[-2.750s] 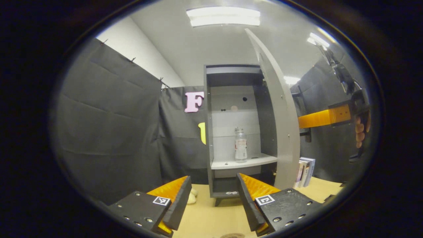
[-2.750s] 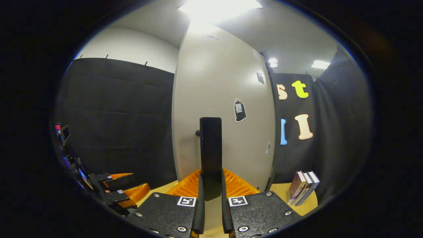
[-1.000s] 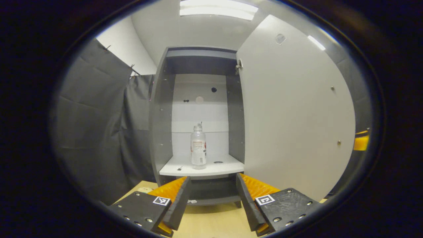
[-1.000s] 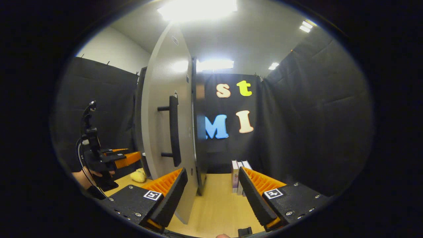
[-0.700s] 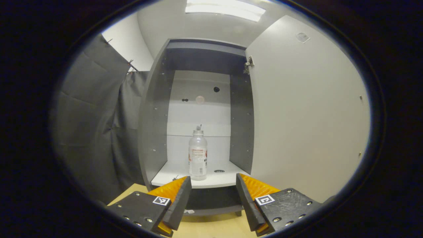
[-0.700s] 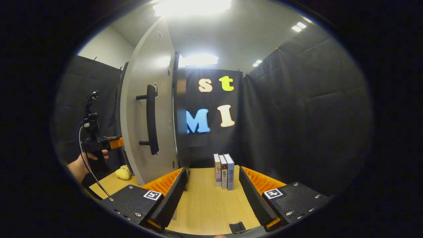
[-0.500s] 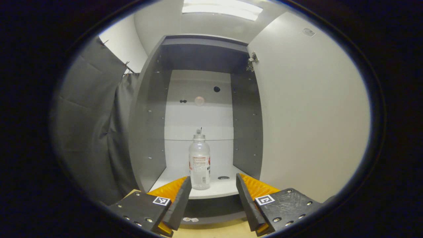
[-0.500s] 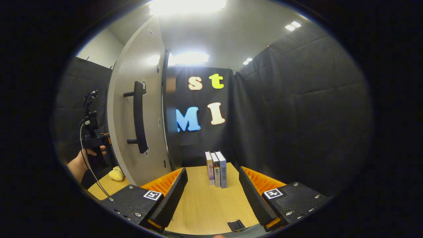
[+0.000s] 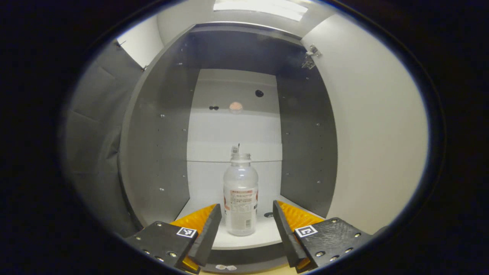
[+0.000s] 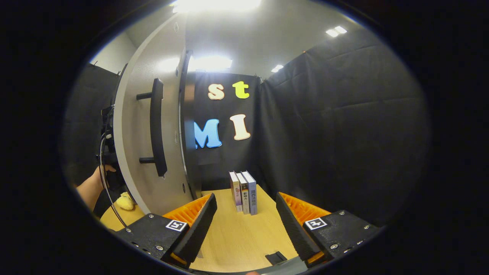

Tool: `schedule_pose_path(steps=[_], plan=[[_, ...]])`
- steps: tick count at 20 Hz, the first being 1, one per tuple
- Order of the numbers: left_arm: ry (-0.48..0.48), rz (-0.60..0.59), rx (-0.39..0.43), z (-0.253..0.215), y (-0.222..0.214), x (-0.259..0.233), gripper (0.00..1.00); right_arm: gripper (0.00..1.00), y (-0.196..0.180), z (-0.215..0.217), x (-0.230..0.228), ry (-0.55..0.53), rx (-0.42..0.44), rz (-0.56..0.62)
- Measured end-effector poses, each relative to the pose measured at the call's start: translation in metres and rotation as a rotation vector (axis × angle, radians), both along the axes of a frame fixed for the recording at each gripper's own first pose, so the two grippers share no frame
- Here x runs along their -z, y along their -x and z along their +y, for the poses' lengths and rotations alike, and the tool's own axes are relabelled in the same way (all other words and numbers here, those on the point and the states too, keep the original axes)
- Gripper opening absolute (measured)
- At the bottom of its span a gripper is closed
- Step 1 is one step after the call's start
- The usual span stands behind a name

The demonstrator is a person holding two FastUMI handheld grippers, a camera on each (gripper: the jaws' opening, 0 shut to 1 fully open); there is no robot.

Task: Open the cabinet door with the right hand, grasp the bottle in the cabinet with the left hand and place it on the coaster, then close the cabinet door with the right hand.

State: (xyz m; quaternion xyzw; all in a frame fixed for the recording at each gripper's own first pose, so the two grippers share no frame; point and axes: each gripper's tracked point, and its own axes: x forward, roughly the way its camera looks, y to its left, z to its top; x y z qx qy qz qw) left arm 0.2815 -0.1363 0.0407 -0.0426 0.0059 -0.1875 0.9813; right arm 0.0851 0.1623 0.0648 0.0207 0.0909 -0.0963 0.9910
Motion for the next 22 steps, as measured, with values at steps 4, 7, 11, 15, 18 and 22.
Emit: schedule_pose_path(steps=[4, 7, 11, 15, 18, 22], plan=[[-0.020, 0.005, -0.012, -0.007, -0.029, 0.006, 0.77, 0.96, 0.003, 0.004, 0.005, -0.050, 0.040, 0.012], [-0.022, 0.022, 0.005, -0.015, -0.042, 0.014, 0.77, 0.96, 0.003, 0.006, 0.008, -0.076, 0.057, 0.019], [-0.037, 0.036, -0.001, -0.020, -0.055, 0.022, 0.80, 0.95, 0.004, 0.004, 0.009, -0.066, 0.069, 0.025], [-0.054, 0.035, -0.029, -0.018, -0.060, 0.022, 0.74, 0.95, 0.005, 0.002, 0.010, -0.057, 0.067, 0.029], [-0.032, 0.041, -0.010, -0.017, -0.050, 0.016, 0.70, 0.95, 0.006, 0.003, 0.009, -0.065, 0.057, 0.025], [-0.002, 0.015, -0.010, -0.007, -0.025, 0.000, 0.70, 0.95, 0.005, 0.006, 0.008, -0.074, 0.036, 0.018]])
